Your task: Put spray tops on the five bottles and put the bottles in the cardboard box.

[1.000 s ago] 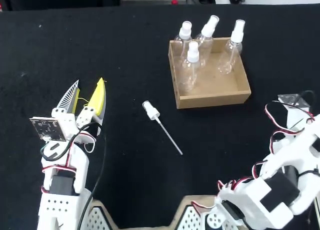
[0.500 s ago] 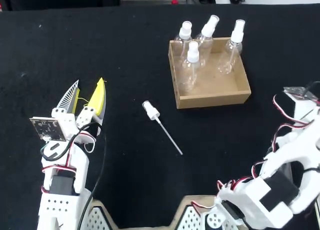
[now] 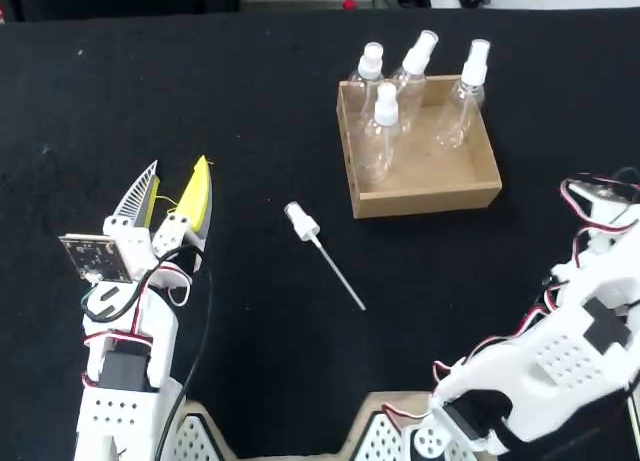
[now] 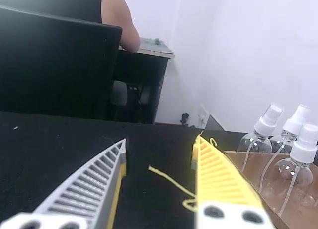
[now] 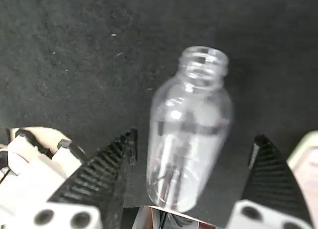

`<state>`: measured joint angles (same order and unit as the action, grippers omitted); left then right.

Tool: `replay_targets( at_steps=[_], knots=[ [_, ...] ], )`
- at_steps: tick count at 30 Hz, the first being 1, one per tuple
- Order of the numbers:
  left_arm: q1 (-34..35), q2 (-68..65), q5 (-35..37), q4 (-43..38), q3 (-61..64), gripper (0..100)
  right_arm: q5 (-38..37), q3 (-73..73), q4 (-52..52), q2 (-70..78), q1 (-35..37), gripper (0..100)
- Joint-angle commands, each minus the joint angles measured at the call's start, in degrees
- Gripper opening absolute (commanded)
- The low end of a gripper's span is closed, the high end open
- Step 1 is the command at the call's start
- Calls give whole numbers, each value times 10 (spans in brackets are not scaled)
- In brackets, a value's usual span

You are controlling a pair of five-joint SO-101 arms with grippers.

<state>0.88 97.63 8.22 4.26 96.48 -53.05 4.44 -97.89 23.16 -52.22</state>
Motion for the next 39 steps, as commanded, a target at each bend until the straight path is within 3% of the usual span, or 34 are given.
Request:
replay_targets(
  at_steps=[1, 7, 14, 23, 34, 39],
  knots=[
    [-3, 3, -3, 0, 12, 209, 8, 38, -19, -5, -18, 328],
    [-3, 3, -3, 0, 12, 209, -1, -24, -4, -5, -17, 328],
    [-3, 3, -3, 0, 12, 209, -4, -97, 88, -6, -22, 314],
    [-3, 3, -3, 0, 12, 209, 22, -35, 97, -6, -23, 54],
    [-3, 3, -3, 0, 12, 209, 93, 24, 146, 0, 18, 61],
    [-3, 3, -3, 0, 12, 209, 98, -2, 144, 0, 23, 240]
  ],
)
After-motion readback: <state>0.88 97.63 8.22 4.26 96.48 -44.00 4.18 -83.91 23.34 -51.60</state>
